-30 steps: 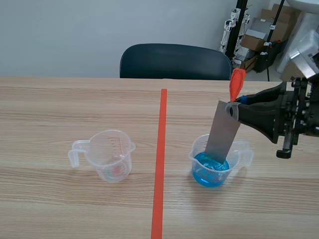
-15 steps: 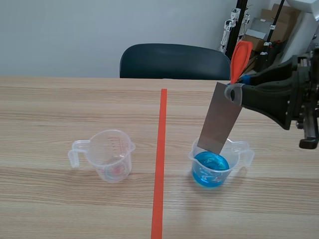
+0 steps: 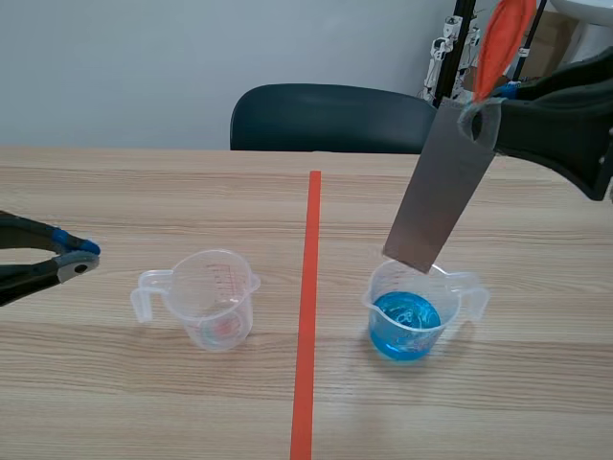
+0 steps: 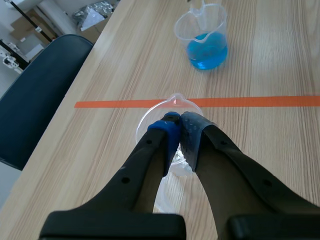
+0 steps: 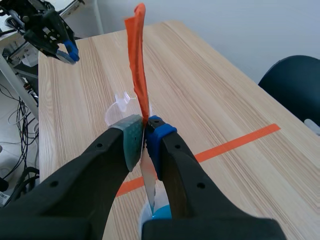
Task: Do the redox reaction experiment. raise the plate out of the solution
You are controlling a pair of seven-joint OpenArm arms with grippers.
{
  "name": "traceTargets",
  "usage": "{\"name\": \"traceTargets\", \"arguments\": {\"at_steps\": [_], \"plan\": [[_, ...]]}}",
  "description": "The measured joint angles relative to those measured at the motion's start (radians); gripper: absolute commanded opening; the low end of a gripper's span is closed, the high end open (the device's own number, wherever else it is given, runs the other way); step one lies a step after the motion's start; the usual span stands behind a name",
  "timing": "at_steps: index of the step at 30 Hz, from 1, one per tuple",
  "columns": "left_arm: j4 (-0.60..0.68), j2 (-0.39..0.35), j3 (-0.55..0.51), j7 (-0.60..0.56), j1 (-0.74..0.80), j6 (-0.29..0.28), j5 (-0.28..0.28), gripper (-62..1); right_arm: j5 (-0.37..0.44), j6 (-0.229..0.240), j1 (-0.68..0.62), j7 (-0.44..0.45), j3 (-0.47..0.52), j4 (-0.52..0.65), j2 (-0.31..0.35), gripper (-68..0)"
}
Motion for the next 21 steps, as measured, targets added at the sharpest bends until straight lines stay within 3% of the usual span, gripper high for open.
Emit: {"name": "traceTargets", "arguments": {"at_steps": [9,21], "plan": [[0.000,0.130,0.194,0.158,-0.234,0.000,0.000,-58.0,0.081,-0.002,0.000,0.000,0.030,0.000,0.056,-66.9],[0.000,0.255,0.314,0.256,-0.392,-0.036,0.000,-58.0,0.081,-0.002,0.000,-0.053,0.030,0.000,0.064,-66.9]]}}
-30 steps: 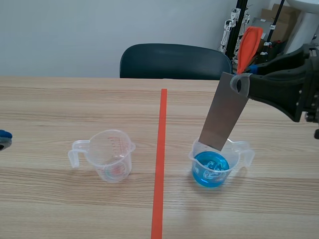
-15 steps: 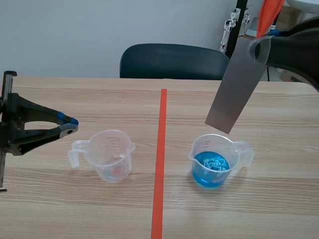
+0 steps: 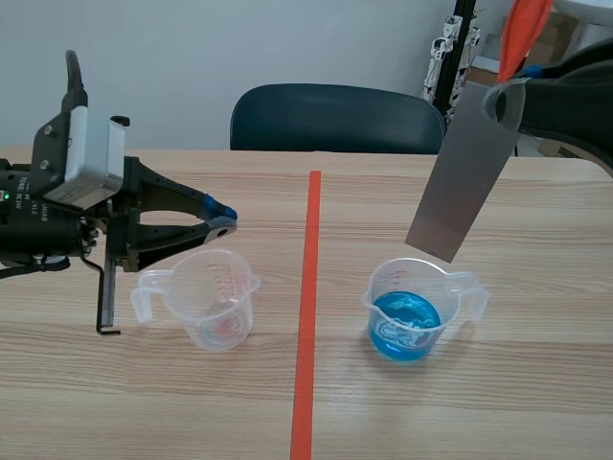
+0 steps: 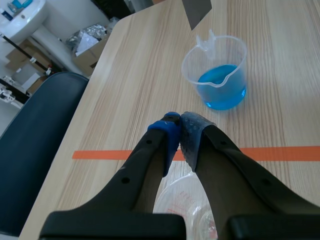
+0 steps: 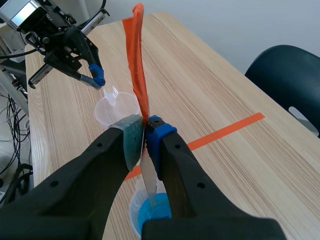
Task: Do the redox reaction experiment. raise the plate out of the solution
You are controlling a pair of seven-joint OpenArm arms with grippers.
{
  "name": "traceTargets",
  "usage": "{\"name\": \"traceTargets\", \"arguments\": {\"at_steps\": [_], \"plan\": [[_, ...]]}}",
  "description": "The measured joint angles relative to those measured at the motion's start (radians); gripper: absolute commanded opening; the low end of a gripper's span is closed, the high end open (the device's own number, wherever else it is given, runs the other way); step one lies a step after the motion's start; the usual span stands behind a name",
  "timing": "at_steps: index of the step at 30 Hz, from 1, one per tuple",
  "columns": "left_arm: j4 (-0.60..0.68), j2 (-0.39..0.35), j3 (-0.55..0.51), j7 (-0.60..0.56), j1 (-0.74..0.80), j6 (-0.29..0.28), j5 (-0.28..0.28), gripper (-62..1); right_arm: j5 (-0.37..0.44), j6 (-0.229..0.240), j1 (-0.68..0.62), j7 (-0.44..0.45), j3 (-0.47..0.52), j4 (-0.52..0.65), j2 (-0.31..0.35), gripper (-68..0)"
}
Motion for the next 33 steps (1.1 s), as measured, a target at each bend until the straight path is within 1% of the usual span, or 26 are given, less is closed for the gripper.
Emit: {"name": "traceTargets", "arguments": {"at_steps": [4,5,10,11,13,17,21,24,28,30,33], "plan": [[0.000,0.036,0.008,0.033,-0.025,-0.005,0.007,-58.0,0.001,0.000,0.000,-0.006,0.000,0.000,0.000,-66.9],[0.000,0.045,0.008,0.041,-0.031,-0.005,0.008,-58.0,0.016,0.000,0.000,-0.013,0.000,0.000,0.000,-66.9],[0.000,0.082,0.008,0.041,-0.055,-0.010,0.008,-57.9,0.026,0.000,0.000,-0.016,0.000,0.000,0.014,-66.9],[0.000,0.089,0.008,0.043,-0.058,-0.031,0.009,-57.9,0.026,0.000,0.000,-0.016,0.000,0.000,0.018,-66.9],[0.000,0.104,0.008,0.056,-0.064,-0.048,0.014,-57.9,0.026,0.000,0.000,-0.016,0.000,0.000,0.019,-66.9],[0.000,0.142,0.008,0.106,-0.065,-0.061,0.015,-57.9,0.026,0.000,0.000,-0.016,0.000,0.000,0.019,-66.9],[-0.016,0.182,0.009,0.105,-0.066,-0.114,0.015,-57.9,0.026,0.000,0.000,-0.016,0.000,0.000,0.019,-66.9],[-0.036,0.201,0.041,0.132,-0.083,-0.114,0.016,-57.9,0.026,0.001,0.000,-0.016,0.000,0.000,0.019,-66.9],[-0.051,0.214,0.090,0.135,-0.109,-0.114,0.015,-58.0,0.026,0.001,0.000,-0.016,0.000,0.000,0.019,-66.9],[-0.057,0.219,0.091,0.137,-0.110,-0.113,0.014,-58.0,0.026,0.002,0.000,-0.016,0.000,0.000,0.019,-66.9],[-0.070,0.232,0.090,0.173,-0.110,-0.114,0.010,-58.0,0.026,0.002,0.000,-0.016,0.000,0.000,0.019,-66.9]]}}
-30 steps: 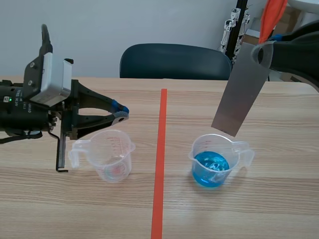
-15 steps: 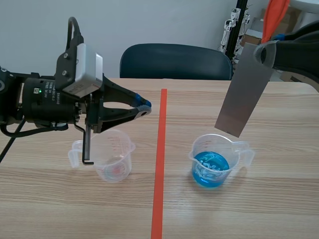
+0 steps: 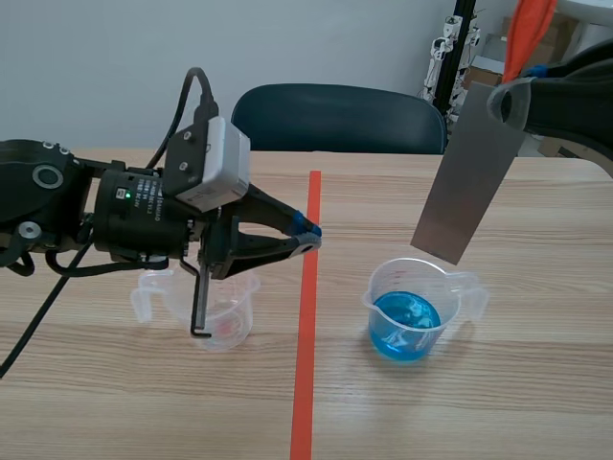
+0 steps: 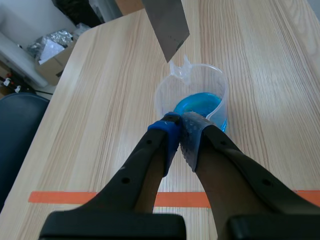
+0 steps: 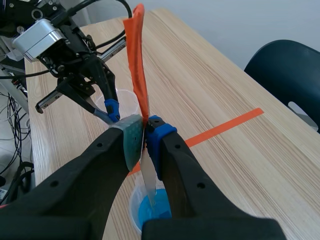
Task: Do the redox reaction experiment. raise the plate out of the solution
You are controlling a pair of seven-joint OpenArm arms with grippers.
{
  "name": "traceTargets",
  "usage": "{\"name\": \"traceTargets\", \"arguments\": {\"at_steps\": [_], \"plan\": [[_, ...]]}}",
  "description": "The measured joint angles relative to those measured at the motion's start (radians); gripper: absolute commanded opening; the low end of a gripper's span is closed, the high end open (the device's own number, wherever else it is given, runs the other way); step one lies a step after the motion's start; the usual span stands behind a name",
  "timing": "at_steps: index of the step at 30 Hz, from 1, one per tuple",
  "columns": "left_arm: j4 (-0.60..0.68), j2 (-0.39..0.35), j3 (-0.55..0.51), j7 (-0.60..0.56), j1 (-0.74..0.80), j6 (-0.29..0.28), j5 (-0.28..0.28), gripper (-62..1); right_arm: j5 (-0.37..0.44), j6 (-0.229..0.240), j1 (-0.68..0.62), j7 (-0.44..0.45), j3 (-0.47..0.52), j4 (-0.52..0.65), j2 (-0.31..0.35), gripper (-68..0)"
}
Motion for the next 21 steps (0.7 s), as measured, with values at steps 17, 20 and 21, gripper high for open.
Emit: {"name": "traceTargets", "arguments": {"at_steps": [17,20,21], "plan": [[-0.061,0.013,0.000,-0.002,0.000,-0.005,-0.053,-58.0,0.000,0.000,0.000,0.000,0.000,0.000,0.000,-66.9],[-0.061,0.013,0.000,-0.002,0.000,-0.005,-0.053,-58.0,0.000,0.000,0.000,0.000,0.000,0.000,0.000,-66.9],[-0.061,0.013,0.000,-0.002,0.000,-0.005,-0.054,-58.0,0.000,0.000,0.000,0.000,0.000,0.000,0.000,-66.9]]}}
